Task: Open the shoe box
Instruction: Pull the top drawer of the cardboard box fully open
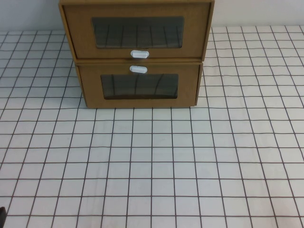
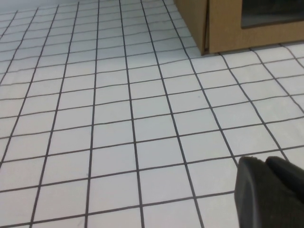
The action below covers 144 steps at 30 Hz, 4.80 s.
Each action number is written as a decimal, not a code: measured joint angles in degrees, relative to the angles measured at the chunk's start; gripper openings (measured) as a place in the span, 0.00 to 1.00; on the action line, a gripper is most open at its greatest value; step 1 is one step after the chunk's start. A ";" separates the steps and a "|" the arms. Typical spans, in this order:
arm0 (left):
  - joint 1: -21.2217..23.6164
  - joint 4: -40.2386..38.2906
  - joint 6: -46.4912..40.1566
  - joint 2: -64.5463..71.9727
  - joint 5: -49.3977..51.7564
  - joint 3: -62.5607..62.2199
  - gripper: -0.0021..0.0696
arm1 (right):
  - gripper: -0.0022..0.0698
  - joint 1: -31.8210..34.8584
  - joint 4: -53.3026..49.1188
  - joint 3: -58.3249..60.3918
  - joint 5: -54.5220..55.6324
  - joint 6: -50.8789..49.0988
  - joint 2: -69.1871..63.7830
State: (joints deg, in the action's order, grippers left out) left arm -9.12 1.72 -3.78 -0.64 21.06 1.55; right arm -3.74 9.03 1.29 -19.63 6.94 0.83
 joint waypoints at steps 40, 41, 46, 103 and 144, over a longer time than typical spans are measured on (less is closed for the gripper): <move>0.00 -33.09 -21.90 49.60 19.76 -45.43 0.03 | 0.01 0.00 0.00 0.00 0.00 0.00 0.00; 0.00 -34.42 -24.08 52.74 20.73 -49.10 0.03 | 0.01 0.00 0.00 0.00 0.00 0.00 0.00; -0.13 -39.06 -32.10 66.85 24.29 -67.66 0.03 | 0.01 0.00 0.00 0.00 0.00 0.00 0.00; -5.68 -39.21 -30.44 123.66 39.93 -138.77 0.03 | 0.01 0.00 39.43 -13.55 -0.83 0.13 -8.96; -5.68 -37.28 -28.92 123.66 40.58 -138.98 0.03 | 0.02 -50.48 -60.86 -75.42 -14.32 -25.32 -95.98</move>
State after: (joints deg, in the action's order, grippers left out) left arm -14.79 -35.56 -32.70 123.02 61.64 -137.43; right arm -54.21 -51.83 -74.12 -33.95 -18.38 -95.15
